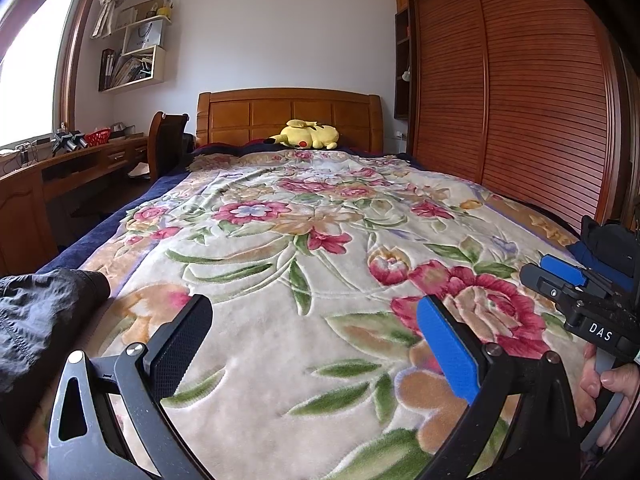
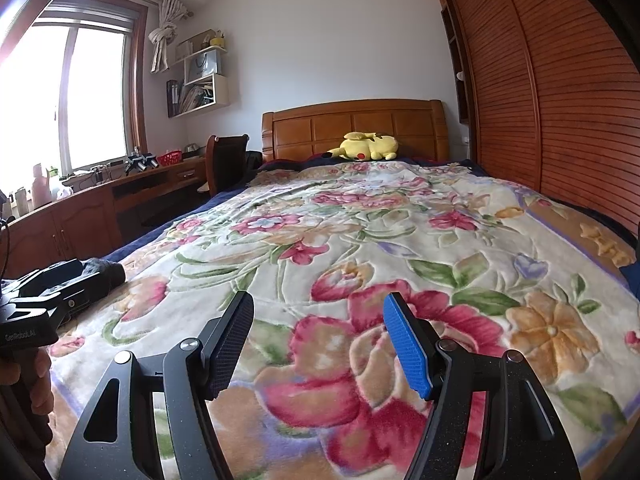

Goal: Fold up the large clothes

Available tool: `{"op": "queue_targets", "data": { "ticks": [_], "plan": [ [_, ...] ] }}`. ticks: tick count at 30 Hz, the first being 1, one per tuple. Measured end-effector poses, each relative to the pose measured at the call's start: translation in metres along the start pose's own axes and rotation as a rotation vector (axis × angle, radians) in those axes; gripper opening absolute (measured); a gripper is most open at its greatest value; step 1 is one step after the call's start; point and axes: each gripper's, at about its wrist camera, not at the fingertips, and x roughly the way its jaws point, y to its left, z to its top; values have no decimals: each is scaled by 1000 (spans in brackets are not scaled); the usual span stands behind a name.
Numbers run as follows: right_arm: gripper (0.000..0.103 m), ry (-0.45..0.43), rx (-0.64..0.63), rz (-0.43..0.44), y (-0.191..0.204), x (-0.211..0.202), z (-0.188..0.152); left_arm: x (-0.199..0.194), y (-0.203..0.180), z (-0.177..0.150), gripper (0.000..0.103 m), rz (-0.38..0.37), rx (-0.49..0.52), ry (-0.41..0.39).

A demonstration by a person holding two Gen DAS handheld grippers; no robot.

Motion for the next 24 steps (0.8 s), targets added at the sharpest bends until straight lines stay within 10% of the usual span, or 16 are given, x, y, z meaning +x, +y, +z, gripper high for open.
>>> {"op": "queue_targets", "data": {
  "ticks": [24],
  "plan": [
    [69,-6,10,0,1,2,0,-1,1,0,102,0,2,-4]
  ]
}}
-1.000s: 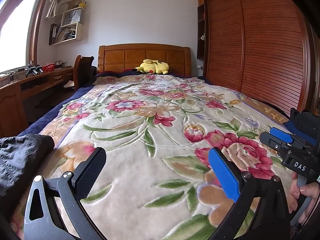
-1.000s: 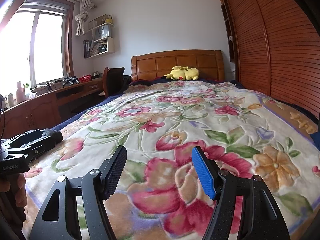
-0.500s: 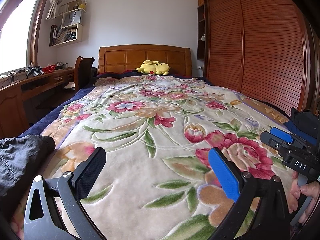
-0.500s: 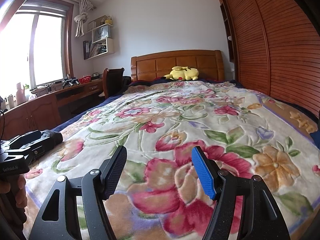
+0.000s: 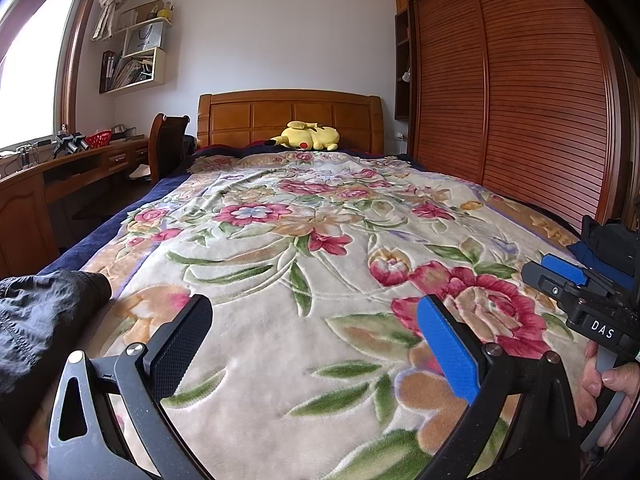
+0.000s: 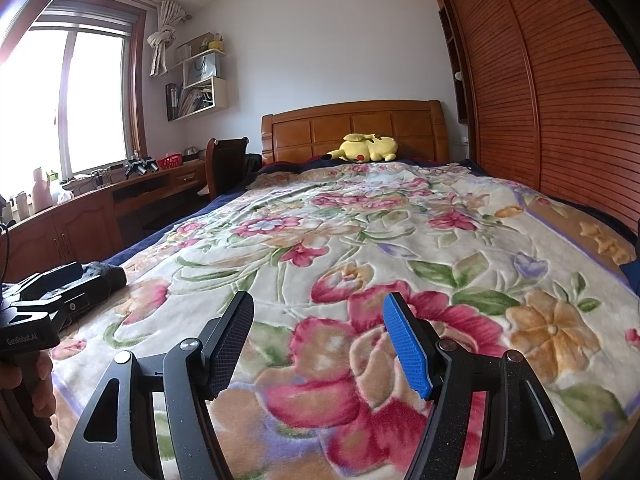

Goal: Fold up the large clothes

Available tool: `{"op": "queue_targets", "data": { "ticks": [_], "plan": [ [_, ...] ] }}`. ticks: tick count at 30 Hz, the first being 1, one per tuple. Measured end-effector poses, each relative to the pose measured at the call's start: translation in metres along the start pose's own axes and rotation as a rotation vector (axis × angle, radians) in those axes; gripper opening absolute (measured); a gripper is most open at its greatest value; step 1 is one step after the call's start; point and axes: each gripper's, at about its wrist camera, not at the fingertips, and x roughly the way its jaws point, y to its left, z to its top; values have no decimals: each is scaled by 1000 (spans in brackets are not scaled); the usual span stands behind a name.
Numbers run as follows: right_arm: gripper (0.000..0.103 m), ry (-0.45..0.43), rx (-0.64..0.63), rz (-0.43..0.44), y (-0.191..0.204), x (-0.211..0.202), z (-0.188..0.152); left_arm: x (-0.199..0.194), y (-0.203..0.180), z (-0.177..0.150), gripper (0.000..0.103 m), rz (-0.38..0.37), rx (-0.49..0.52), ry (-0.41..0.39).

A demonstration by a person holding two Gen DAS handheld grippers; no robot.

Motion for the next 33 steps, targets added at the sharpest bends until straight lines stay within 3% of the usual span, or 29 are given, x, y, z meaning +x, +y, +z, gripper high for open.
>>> {"op": "queue_targets", "data": {
  "ticks": [33],
  "plan": [
    [69,-7,12,-3,-2,3,0,0,-1,-2,102,0,2,-3]
  ]
}}
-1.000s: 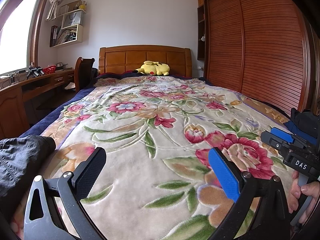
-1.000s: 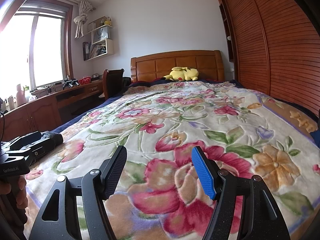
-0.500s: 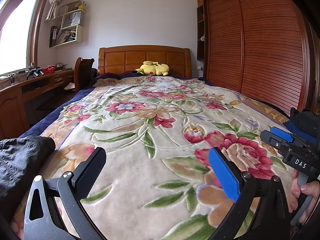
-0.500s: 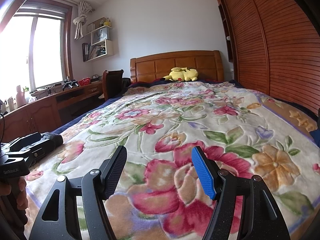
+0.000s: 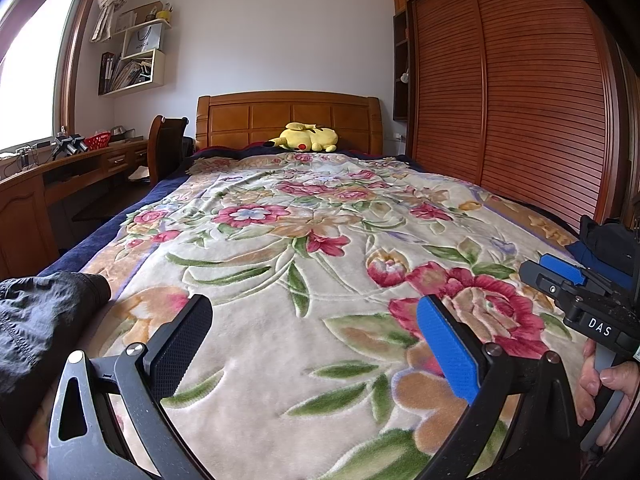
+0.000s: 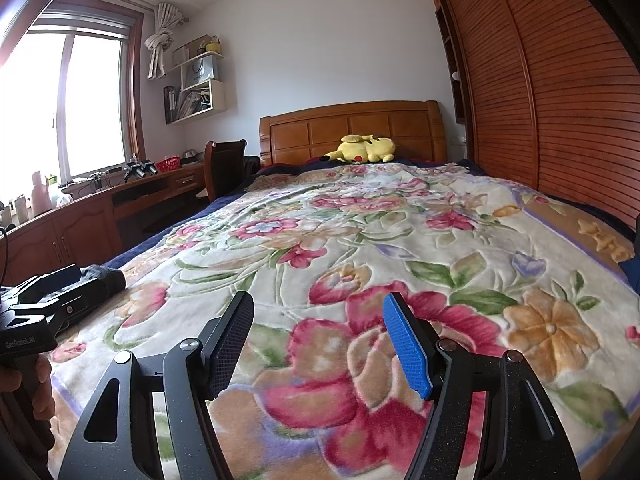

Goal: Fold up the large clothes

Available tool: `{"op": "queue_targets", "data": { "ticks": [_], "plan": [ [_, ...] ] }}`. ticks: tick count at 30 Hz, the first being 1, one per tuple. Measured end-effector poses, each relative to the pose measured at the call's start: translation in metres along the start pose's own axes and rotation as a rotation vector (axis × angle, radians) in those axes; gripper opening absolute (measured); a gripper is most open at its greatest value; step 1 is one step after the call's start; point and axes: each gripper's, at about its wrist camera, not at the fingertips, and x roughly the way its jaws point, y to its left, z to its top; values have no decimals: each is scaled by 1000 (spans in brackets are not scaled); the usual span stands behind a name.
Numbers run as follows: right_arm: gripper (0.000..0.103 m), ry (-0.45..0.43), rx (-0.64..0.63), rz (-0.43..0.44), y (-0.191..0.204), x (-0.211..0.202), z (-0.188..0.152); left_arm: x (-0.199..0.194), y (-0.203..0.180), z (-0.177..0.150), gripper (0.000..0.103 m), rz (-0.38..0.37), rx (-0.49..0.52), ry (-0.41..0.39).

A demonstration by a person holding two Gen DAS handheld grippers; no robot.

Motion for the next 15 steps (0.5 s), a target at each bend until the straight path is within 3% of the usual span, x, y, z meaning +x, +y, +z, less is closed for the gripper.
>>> {"op": "queue_targets", "data": {
  "ticks": [15],
  "plan": [
    [69,-1,0,-1,-1,2,0,0,0,2,102,-1,1,-2]
  ]
}}
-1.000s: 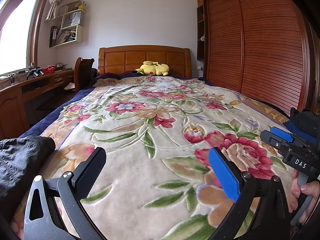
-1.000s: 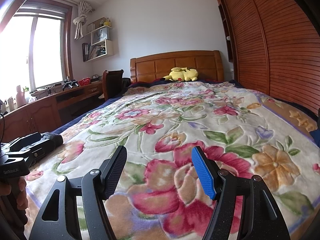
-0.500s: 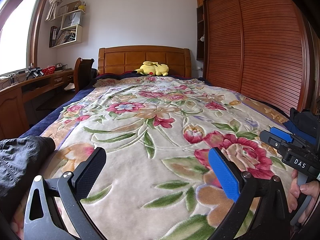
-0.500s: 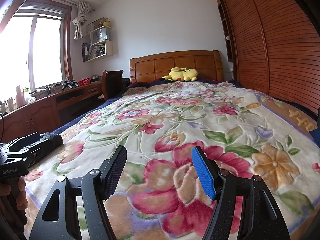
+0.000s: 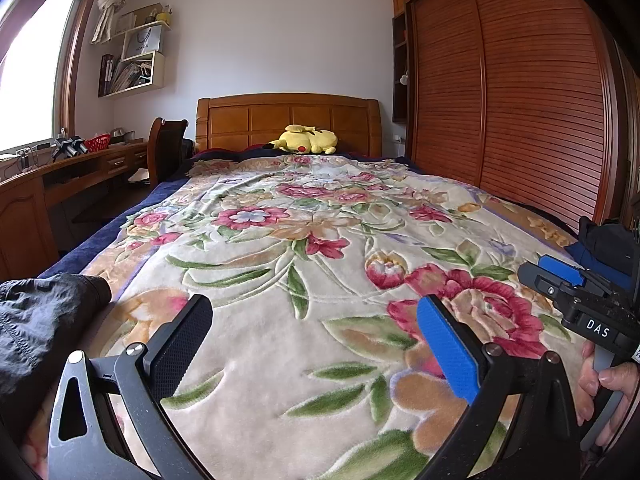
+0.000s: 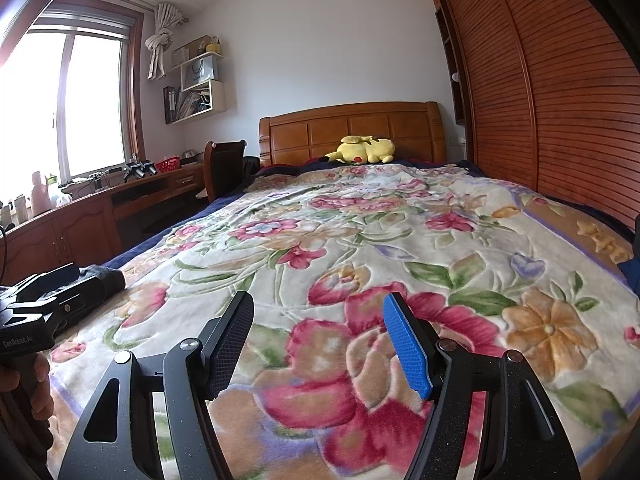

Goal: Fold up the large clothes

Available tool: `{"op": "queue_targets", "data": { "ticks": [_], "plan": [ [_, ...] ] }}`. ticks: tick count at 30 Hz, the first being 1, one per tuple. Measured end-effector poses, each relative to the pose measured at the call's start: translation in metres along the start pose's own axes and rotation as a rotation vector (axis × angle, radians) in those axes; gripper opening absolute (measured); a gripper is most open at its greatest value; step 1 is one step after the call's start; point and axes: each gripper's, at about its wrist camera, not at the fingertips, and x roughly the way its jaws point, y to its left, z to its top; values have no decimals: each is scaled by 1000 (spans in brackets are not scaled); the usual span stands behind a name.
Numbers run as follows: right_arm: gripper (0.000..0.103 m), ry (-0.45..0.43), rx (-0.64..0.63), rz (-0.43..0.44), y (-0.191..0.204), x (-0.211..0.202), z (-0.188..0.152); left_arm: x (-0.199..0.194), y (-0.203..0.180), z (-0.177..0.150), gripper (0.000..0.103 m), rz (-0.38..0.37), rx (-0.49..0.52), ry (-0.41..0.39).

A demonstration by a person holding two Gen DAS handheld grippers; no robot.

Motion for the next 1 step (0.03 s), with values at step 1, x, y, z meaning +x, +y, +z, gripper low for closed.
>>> {"op": "queue_targets", "data": {
  "ticks": [1],
  "plan": [
    [69,0,0,0,0,0,0,0,0,0,102,1,0,0]
  ]
}}
